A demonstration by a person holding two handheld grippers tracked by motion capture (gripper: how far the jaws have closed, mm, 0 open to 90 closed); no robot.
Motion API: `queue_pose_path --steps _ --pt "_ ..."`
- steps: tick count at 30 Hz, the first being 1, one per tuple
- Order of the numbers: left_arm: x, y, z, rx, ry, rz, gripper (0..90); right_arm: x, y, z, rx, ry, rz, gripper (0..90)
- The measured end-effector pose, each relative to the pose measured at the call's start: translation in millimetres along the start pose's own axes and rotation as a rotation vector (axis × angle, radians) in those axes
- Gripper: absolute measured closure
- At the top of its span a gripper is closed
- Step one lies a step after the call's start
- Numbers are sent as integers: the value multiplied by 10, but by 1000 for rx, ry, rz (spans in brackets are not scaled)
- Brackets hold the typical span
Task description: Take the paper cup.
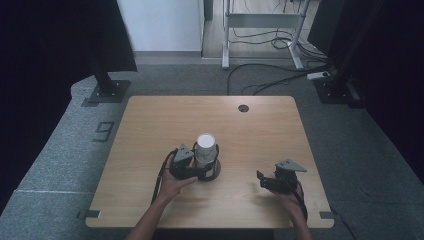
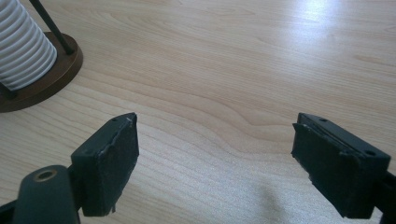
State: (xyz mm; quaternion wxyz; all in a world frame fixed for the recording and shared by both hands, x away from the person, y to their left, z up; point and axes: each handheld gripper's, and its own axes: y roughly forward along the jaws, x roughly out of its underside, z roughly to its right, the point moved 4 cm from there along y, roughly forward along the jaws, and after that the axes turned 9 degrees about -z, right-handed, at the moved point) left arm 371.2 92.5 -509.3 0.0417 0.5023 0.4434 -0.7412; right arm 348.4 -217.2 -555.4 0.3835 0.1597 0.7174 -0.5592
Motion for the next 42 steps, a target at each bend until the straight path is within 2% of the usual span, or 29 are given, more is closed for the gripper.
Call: queue_pose_path --steps 6,12,24,32,35,42 --pt "16 21 -14 3 -13 8 174 -3 2 -7 1 1 3 139" --pt "20 24 -10 -3 -8 12 178 -20 -13 -9 1 -1 15 142" --pt "28 29 -18 -3 -8 14 181 -115 -72 -72 -40 -4 59 152" --pt "27 27 -23 -1 -12 13 182 -253 -110 -206 -94 -37 92 154" --pt "28 25 -18 -4 -8 11 182 -406 -159 -305 -131 -42 122 163" --pt "28 26 -18 -3 -10 13 182 -635 -198 -501 -173 -84 155 178"
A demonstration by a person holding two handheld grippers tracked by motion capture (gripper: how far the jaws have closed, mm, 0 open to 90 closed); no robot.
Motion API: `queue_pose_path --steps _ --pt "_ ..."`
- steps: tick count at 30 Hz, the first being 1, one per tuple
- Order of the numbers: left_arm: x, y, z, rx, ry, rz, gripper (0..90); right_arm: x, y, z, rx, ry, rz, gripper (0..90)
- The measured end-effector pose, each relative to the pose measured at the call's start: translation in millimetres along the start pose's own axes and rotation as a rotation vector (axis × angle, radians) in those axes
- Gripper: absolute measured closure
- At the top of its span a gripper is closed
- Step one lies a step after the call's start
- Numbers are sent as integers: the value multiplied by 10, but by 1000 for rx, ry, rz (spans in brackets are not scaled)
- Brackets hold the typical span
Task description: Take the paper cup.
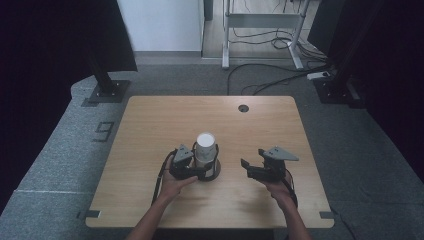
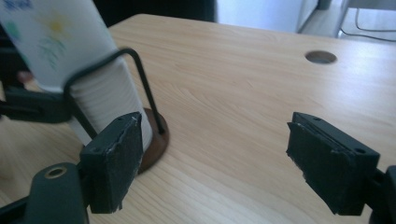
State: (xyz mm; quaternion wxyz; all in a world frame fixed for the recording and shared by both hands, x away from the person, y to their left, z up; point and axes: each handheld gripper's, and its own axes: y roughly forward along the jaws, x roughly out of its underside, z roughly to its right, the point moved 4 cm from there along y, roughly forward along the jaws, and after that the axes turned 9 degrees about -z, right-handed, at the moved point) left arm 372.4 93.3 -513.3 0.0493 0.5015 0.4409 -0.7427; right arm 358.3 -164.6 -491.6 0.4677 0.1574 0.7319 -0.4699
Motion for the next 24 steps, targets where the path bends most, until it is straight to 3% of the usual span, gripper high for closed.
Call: queue_pose_path --steps 8,24 --pt "-1 2 6 -3 2 1 182 -207 14 -164 -46 -35 23 183" --pt "-1 3 12 -3 6 2 183 -412 90 -343 -92 -56 34 187"
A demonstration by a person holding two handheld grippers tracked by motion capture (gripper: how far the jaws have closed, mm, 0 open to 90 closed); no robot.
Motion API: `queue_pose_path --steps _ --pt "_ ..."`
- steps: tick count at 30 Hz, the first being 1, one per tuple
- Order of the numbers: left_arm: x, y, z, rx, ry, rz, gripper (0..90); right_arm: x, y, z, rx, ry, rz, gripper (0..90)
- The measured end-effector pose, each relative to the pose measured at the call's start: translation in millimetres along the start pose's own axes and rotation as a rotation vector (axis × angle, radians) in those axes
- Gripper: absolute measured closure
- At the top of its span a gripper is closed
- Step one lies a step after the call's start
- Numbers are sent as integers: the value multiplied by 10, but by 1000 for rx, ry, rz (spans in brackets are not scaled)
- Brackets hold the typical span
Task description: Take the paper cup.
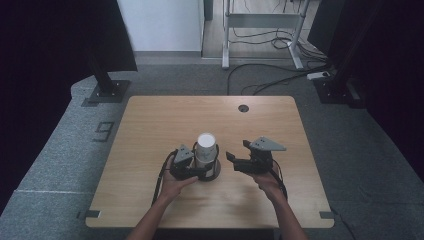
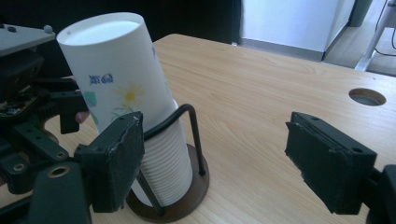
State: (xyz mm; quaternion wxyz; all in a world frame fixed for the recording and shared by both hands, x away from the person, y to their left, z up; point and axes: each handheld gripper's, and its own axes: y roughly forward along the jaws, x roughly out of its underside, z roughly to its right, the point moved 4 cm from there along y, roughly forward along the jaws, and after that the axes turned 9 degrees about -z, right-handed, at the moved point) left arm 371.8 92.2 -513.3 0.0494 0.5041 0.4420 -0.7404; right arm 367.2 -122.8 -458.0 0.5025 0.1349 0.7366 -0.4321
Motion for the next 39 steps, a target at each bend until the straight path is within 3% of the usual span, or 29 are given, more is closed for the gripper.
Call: queue_pose_path --steps 15,39 --pt "0 -1 3 0 0 0 183 -157 120 -175 -40 -32 6 182" --pt "1 0 8 1 -2 -1 183 -189 233 -315 -76 -53 -5 178"
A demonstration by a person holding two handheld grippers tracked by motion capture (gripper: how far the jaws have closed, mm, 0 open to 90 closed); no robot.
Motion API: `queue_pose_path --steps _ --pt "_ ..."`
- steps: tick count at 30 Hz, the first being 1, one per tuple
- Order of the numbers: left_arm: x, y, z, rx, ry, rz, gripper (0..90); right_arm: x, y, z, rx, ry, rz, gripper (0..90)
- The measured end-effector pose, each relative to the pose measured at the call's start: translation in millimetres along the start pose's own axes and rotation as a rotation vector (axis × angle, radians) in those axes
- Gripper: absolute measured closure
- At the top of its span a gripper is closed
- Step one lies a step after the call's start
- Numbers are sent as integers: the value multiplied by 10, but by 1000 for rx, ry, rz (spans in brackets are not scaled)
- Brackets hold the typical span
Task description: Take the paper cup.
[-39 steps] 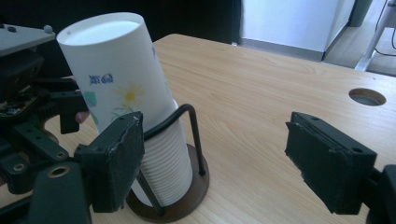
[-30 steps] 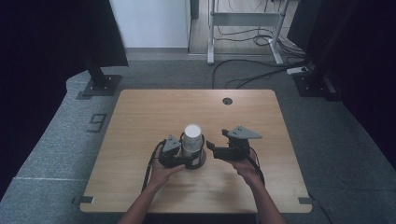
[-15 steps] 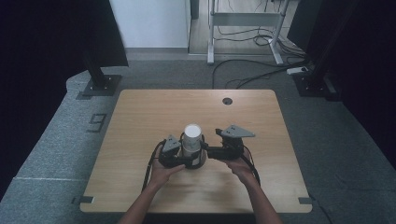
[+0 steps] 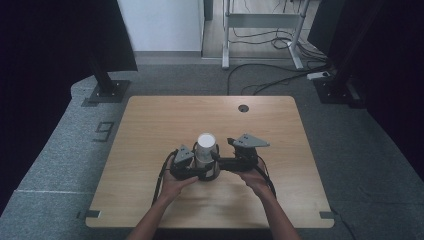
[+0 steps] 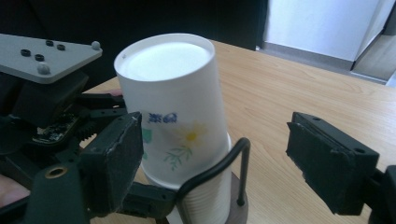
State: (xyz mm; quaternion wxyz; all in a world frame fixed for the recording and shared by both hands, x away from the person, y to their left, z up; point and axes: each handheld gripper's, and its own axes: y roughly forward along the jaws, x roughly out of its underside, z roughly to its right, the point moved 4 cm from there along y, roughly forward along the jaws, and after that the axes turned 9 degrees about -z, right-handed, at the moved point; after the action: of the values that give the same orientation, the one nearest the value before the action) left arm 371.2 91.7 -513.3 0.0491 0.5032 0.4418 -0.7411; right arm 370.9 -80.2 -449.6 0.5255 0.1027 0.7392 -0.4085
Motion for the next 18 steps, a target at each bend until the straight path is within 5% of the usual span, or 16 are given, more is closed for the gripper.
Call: queue_pose_path --steps 18 --pt "1 -3 1 -2 3 -3 184 -102 183 -133 -12 -23 -11 176"
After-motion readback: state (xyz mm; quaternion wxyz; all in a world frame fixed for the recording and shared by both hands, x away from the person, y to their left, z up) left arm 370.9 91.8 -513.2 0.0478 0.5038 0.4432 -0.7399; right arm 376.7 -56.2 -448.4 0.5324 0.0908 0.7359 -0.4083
